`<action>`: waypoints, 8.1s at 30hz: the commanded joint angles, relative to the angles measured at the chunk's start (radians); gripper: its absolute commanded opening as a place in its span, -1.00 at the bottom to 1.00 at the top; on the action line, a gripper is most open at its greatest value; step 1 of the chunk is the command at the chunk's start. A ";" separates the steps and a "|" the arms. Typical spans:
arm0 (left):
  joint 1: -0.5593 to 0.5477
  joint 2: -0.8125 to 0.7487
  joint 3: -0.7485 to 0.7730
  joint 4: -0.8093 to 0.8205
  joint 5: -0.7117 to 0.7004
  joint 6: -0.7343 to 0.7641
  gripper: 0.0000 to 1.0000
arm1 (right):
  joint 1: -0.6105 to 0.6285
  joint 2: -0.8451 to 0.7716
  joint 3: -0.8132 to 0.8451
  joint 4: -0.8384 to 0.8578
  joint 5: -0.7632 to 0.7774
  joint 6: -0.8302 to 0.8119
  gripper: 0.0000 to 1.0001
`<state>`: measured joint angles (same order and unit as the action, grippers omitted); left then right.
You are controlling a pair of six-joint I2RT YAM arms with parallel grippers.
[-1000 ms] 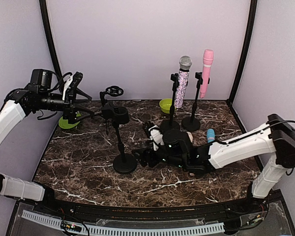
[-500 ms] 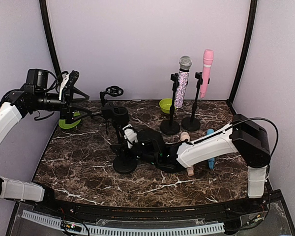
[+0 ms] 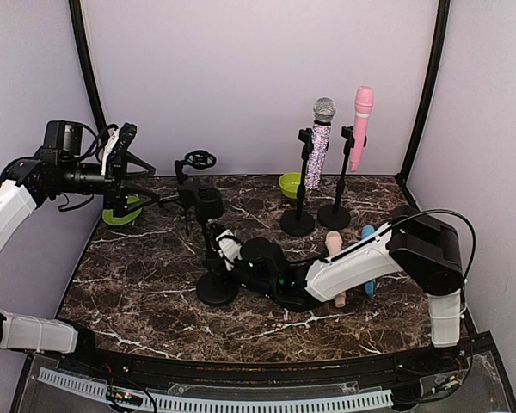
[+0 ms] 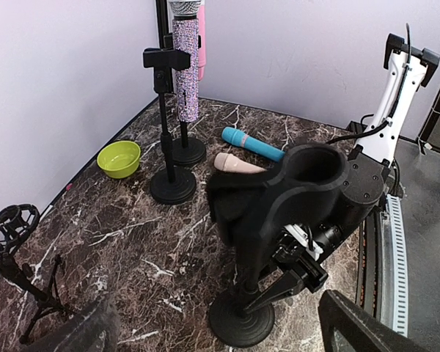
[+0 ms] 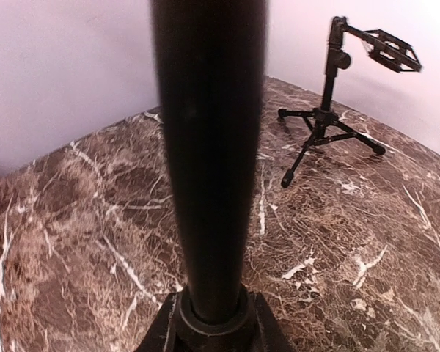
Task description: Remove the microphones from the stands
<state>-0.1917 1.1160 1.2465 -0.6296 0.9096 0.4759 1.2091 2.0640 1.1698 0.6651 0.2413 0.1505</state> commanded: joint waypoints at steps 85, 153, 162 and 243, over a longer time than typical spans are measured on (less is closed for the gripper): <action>-0.113 -0.068 -0.406 0.370 0.236 -0.350 -1.00 | 0.056 -0.179 0.436 -0.494 0.034 0.440 -0.02; -0.109 -0.041 -0.276 0.308 0.258 -0.264 -1.00 | 0.080 -0.111 0.633 -0.618 0.061 0.369 -0.11; -0.108 -0.048 -0.280 0.321 0.261 -0.272 -1.00 | 0.083 -0.140 0.564 -0.486 0.033 0.403 -0.73; 0.169 -0.003 -0.044 -0.216 0.006 -0.181 0.98 | -0.262 0.151 0.400 -0.079 0.227 -0.004 0.97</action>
<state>-0.0288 1.0973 1.1465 -0.7929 0.9230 0.3222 0.9104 2.3592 1.6924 0.5293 0.4644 0.1028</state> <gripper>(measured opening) 0.988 0.983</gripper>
